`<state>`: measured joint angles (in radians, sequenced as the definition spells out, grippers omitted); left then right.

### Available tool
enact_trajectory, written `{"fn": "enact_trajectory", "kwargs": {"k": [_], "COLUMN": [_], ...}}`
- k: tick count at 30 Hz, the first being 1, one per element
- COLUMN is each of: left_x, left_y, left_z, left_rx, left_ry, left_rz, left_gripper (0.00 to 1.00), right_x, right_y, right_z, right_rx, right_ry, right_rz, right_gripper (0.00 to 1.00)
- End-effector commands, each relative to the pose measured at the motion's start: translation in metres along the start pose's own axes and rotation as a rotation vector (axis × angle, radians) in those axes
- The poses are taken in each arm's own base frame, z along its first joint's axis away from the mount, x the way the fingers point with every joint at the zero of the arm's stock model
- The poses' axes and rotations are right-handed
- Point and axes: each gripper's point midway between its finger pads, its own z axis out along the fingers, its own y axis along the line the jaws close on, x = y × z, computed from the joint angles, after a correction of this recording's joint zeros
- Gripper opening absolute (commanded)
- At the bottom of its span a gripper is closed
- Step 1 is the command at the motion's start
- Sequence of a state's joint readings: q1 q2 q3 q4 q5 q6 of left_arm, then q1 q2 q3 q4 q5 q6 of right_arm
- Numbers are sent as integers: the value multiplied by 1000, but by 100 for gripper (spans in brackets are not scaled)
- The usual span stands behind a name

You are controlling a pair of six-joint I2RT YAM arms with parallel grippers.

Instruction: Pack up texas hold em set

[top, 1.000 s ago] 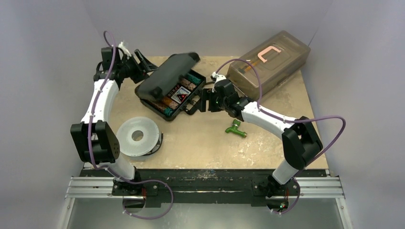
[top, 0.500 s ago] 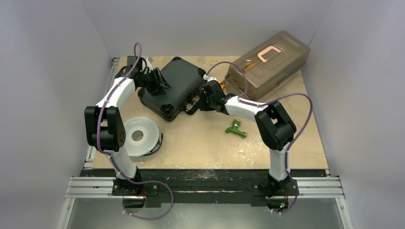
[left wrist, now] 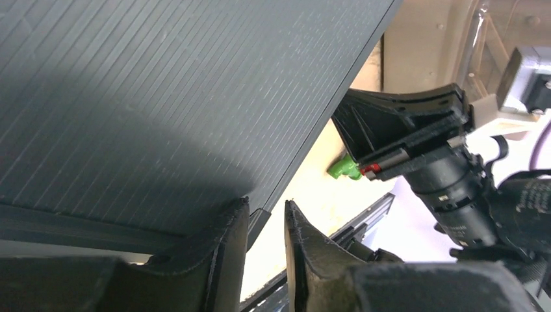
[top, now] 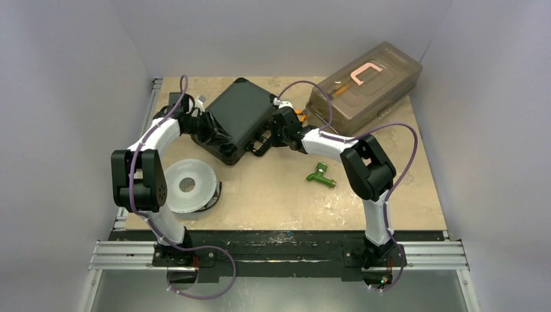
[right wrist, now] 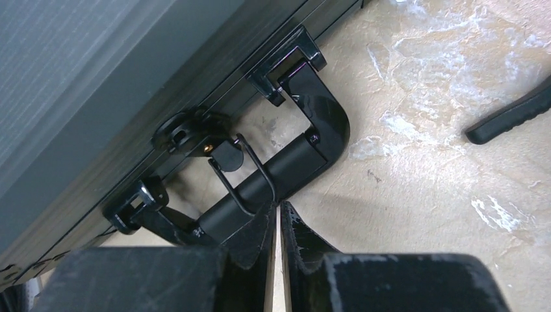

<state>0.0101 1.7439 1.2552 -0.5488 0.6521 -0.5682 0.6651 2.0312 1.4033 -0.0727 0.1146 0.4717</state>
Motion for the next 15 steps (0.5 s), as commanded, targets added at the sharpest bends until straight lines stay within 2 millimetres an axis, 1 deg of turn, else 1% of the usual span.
{"fn": "enact_trajectory", "kwargs": {"k": [1, 3, 9, 11, 12, 15], "left_x": [30, 31, 27, 26, 26, 26], "left_y": [56, 57, 55, 55, 53, 53], "left_z": [11, 13, 10, 11, 11, 10], "left_rx": [-153, -147, -154, -150, -146, -143], "left_ry": [73, 90, 85, 85, 84, 83], "left_rz": [-90, -89, -66, -64, -62, -63], "left_gripper": [26, 26, 25, 25, 25, 25], "right_x": [-22, -20, -13, -15, -17, -19], "right_y": [1, 1, -2, -7, -7, -10], "right_z": [6, 10, 18, 14, 11, 0], "right_rx": [13, 11, 25, 54, 57, 62], "right_ry": [-71, -69, -49, -50, -57, -62], "right_rz": [26, 24, 19, 15, 14, 15], "right_gripper": [8, 11, 11, 11, 13, 23]}}
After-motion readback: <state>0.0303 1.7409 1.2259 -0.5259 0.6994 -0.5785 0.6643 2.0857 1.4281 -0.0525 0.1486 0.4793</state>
